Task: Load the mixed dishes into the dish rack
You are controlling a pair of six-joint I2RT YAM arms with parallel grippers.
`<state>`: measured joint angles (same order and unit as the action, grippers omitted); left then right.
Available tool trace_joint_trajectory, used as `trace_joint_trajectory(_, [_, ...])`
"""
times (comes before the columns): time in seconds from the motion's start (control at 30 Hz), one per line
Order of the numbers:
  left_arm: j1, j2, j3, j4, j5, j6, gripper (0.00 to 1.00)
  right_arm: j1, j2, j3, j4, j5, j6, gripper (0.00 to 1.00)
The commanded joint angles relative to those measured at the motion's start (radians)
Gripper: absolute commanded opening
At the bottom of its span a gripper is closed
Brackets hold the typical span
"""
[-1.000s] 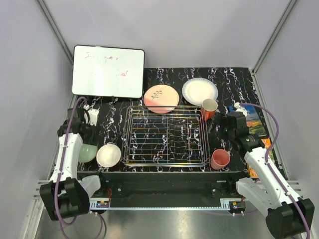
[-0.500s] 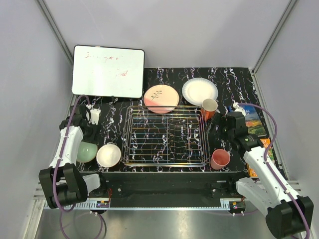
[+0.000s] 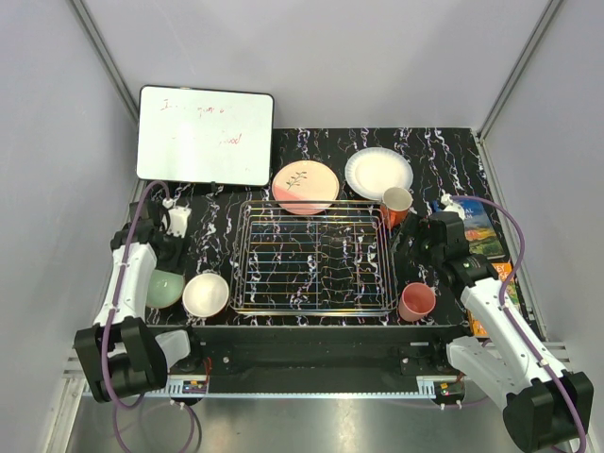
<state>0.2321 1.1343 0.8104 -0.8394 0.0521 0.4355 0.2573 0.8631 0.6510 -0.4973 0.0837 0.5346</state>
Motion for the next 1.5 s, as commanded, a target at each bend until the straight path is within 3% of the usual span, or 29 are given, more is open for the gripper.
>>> trace_joint_trajectory(0.0, [0.000,-0.016,0.059,-0.043,0.061,-0.034,0.61,0.007,-0.006,-0.005,0.037,-0.021,-0.008,1.00])
trace_joint_trajectory(0.67, [-0.024,0.145,-0.013,0.049,-0.012,-0.023,0.49,0.007,-0.022,-0.013,0.045,-0.027,-0.007,1.00])
trace_joint_trajectory(0.83, [-0.024,0.173,-0.028,0.101,-0.029,-0.034,0.30,0.007,-0.024,-0.017,0.051,-0.029,-0.008,1.00])
trace_joint_trajectory(1.2, [-0.023,0.289,0.058,0.189,-0.049,-0.096,0.11,0.007,-0.026,-0.022,0.054,-0.033,-0.007,0.96])
trace_joint_trajectory(1.37, [-0.033,0.277,0.140,0.142,-0.002,-0.130,0.00,0.007,-0.029,-0.022,0.054,-0.030,-0.007,0.93])
trace_joint_trajectory(1.47, [-0.049,0.242,0.226,0.063,0.087,-0.168,0.00,0.008,-0.032,-0.021,0.054,-0.025,-0.008,0.93])
